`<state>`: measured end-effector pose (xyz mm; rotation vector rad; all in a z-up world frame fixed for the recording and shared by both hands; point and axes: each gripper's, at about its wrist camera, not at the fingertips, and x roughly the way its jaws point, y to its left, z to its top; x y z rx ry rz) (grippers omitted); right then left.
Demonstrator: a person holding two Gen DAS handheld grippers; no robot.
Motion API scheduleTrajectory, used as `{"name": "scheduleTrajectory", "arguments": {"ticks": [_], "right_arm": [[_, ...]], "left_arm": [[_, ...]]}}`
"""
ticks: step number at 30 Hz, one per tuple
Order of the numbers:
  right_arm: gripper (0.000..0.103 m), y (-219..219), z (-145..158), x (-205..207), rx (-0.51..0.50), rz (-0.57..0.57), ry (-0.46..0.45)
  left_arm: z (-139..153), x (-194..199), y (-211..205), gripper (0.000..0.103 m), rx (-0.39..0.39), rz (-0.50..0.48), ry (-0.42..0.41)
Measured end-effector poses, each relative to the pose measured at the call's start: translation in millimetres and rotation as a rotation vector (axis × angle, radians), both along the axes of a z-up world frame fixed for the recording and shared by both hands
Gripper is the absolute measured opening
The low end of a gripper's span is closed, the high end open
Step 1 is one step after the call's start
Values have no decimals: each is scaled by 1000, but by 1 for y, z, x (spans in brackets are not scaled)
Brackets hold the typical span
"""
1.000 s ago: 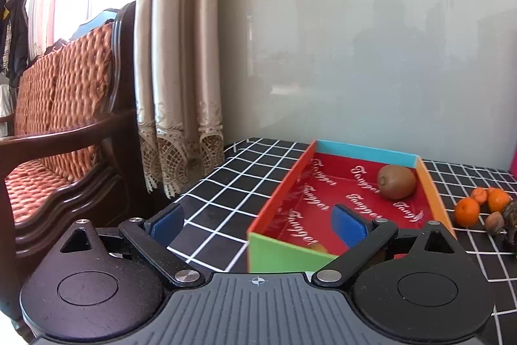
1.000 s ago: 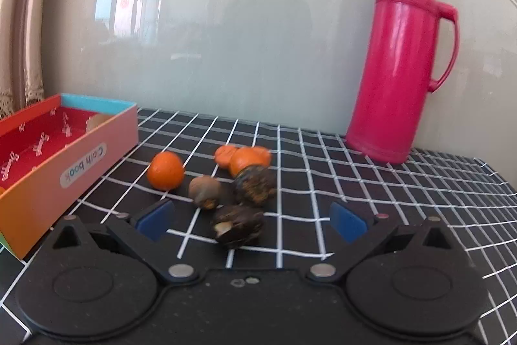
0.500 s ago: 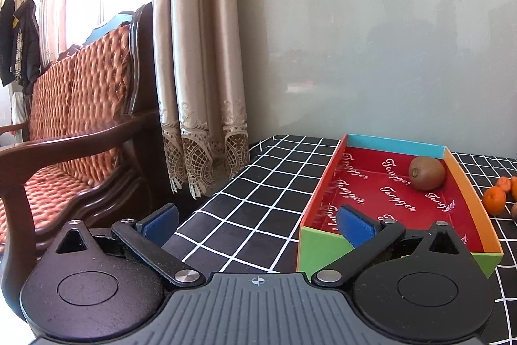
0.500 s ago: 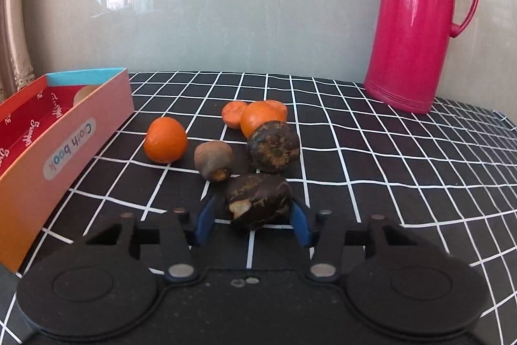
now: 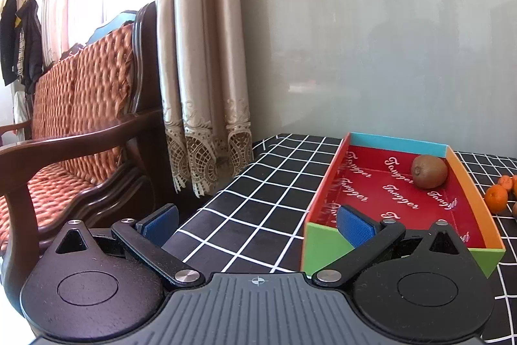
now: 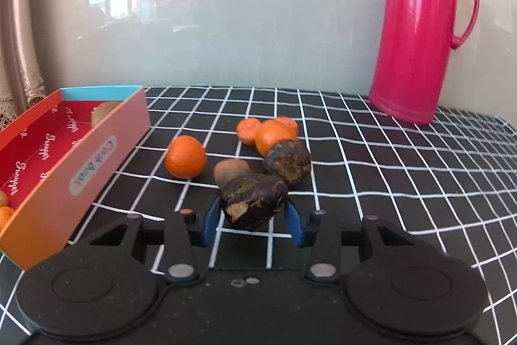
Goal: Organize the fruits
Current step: 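Carry the dark brown fruit with the right tool into the box and release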
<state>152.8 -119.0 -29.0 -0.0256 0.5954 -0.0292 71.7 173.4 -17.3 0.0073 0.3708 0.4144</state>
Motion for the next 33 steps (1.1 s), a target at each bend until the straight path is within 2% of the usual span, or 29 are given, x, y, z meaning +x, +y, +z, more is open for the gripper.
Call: {"name": "scheduleTrajectory", "arguments": {"ticks": [10,20,33], "right_arm": [[42,34,17,-13,10,74,-70],[42,84,31,-29,27,195,-197],[42,130,16,-28,-6,279,-162]], "left_arm": [[-1,-11,19,103,2,34,5],[-4,-20,42,103,-2,72,10],[-8,-26,66,103,-18,111,22]]}}
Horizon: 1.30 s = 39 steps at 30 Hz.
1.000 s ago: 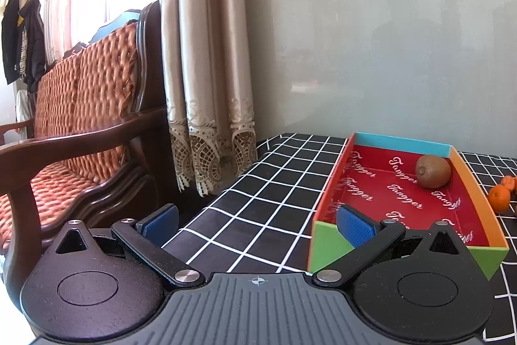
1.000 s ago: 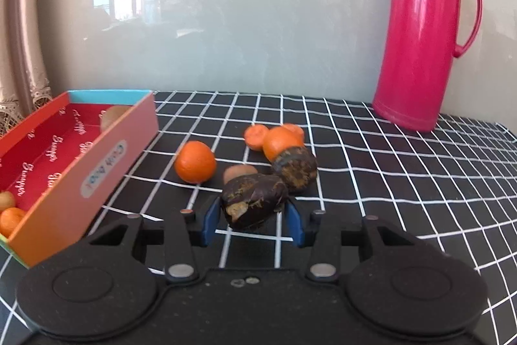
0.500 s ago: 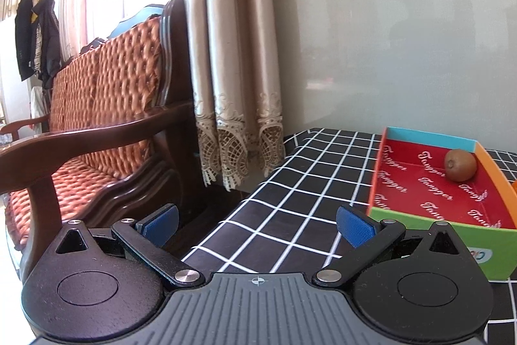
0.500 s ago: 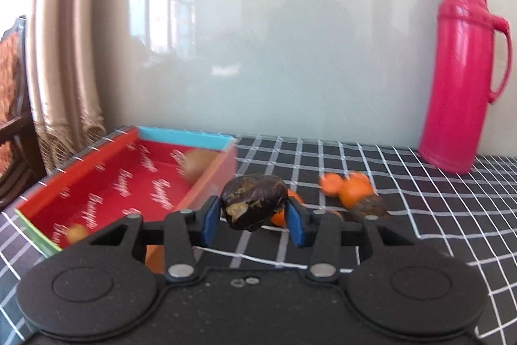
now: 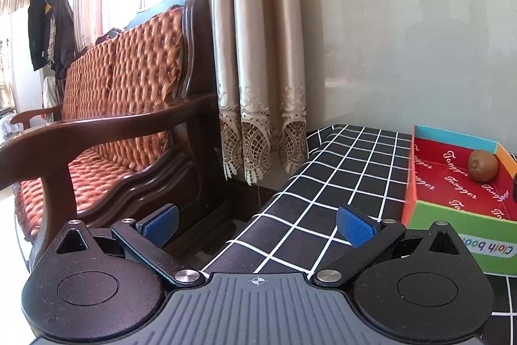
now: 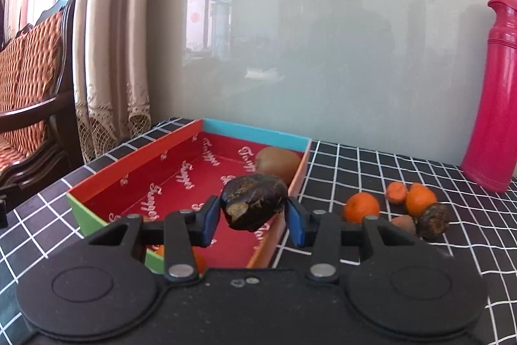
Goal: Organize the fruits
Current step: 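Carry the dark brown fruit with the right tool into the box and release, then move the left tool to a mandarin and close its fingers on it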
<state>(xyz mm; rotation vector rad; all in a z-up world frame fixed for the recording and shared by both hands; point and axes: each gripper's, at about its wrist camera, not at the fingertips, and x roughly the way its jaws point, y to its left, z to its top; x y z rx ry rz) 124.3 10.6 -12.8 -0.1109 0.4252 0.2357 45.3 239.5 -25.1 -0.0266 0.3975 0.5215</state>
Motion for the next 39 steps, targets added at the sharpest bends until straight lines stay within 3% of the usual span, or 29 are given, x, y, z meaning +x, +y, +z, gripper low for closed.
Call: {"name": "scheduleTrajectory", "arguments": {"ticks": [3,5,7,9,12,17,24,31,39], "right_arm": [[47,4,-3,-1,-38,-10,-11],[68,3,-2,-4,-47,-26,-37],[79,0,1,-8,-59,-41,-68],[80,-6,4,-10,-62,-56,-86],[91,-24,7,-9,-48,-84,-75],[103,-69,12,-5,-18,-218,-75],[103,-137,16,-9,45,-362,-45],[103,-167,12,-18,-28,-404,-86],[103,-197,7,-25,-19,-457,-119]], "left_arm": [[0,0,2,103,-6,4,-3],[1,-1,2,103,-13,3,-7],[2,0,-1,103,-16,-5,-14],[3,1,-6,103,-13,-16,-17],[4,4,-15,103,-13,-39,-21],[10,7,-36,103,-13,-82,-40],[17,10,-72,103,-10,-144,-76],[23,12,-110,103,-43,-214,-162],[30,21,-168,103,-20,-413,-152]]}}
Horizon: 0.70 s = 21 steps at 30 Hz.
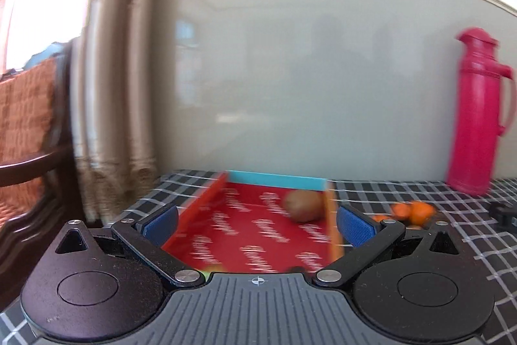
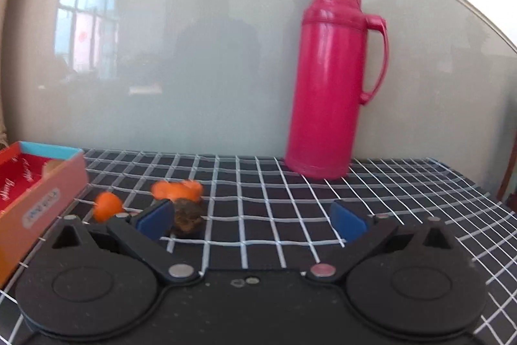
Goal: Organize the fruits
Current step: 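Move the left tool to a mandarin and close its fingers on it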
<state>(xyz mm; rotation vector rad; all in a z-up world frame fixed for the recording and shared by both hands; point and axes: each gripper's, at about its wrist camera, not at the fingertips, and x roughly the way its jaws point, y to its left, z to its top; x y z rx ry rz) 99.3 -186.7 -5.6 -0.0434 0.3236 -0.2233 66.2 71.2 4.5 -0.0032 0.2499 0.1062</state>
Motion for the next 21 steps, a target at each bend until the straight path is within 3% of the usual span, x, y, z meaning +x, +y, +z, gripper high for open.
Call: {"name": "scheduleTrajectory", "arguments": {"ticks": [7,12,15,21], "right_arm": [[103,-22,-2,-2,-25,-33,5],[103,-52,2,-3,22,-90,-2],[103,-70,3,-4,45,-123,-13],[103,-101,1,3,68,-194,-14]], "left_arm": [[-3,20,-45,103,-7,-131,57],[-9,30,-80,103,26,-162,81],[-15,39,-101,103,94,-161,94],[-20,60,-114,103,38,-170,142]]}}
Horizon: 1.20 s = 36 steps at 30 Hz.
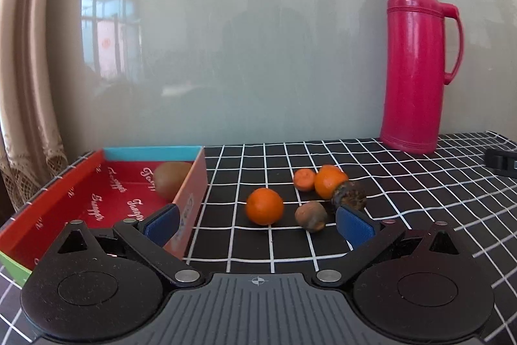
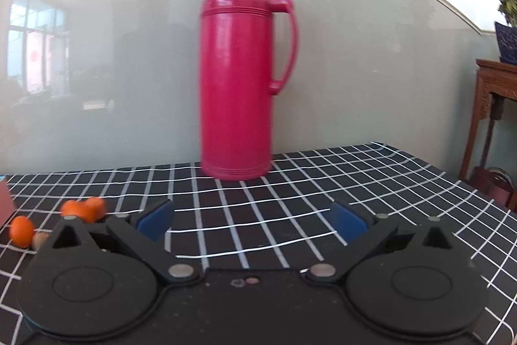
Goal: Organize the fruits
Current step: 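Move the left tool to a mandarin and close its fingers on it, then carry the mandarin with the left tool into the box and release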
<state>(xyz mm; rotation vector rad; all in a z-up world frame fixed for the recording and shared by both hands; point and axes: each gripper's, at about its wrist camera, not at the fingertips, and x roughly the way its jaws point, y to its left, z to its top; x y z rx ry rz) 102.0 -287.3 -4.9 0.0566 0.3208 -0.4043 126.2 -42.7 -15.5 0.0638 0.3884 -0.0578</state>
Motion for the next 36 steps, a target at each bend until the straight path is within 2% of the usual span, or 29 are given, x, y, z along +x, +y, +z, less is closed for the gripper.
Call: {"name": "scheduleTrajectory", "arguments": {"ticks": [6,10,14,16,23,26,28,30,36], "right_arm": [[103,-18,-2,15,5,-58,23],[103,-26,-1,25,-17,-87,22],[103,-34,-4,35,-18,-105,44],[103,-36,-6,40,-16,-107,59],[103,-33,-9,52,-46,-85,87],[103,-34,-12,58,-52,-87,115],[103,-35,-14,61,-53,-88,126],[103,-36,-15,63,-53,-85,132],[103,-37,-16,66,-66,-83,145]], "left_arm": [[-3,18,-10,101,-10,0,17],[-6,37,-9,88,-51,19,56],[-11,53,-8,83,-72,45,85],[-14,61,-7,77,-83,50,105],[-23,84,-10,69,-76,73,140],[-28,93,-12,60,-72,71,171],[-32,98,-13,46,-76,64,192],[-37,104,-14,40,-77,59,216],[-39,103,-19,39,-76,46,212]]}}
